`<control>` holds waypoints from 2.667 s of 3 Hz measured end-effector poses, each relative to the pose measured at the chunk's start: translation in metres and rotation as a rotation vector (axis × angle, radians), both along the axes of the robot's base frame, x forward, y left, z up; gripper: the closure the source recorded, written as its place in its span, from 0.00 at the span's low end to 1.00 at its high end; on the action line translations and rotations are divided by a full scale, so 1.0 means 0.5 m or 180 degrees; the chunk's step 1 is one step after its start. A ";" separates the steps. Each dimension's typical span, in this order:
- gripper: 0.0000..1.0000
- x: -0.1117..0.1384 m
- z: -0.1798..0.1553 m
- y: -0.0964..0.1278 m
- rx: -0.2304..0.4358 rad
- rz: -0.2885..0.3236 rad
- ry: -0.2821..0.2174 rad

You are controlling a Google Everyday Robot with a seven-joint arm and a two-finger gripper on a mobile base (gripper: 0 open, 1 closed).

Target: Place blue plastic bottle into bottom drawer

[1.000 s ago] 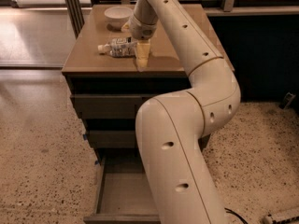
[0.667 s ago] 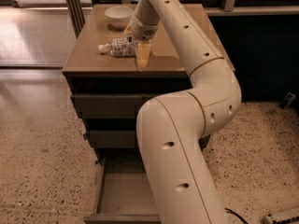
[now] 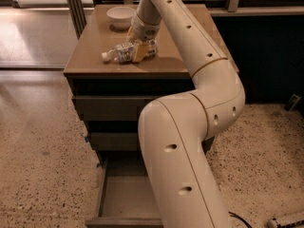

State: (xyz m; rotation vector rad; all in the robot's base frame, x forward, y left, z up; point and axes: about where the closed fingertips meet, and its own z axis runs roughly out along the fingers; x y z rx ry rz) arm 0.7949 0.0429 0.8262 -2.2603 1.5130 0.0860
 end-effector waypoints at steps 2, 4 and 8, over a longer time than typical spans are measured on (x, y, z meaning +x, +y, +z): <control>1.00 0.000 0.000 0.000 0.0001 0.0001 -0.0001; 1.00 -0.056 0.140 0.001 0.0300 0.0499 -0.0333; 1.00 -0.351 0.161 -0.144 0.1242 0.1089 -0.0125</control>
Offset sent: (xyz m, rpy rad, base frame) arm 0.0000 0.0000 0.0000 0.0000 0.0000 0.0000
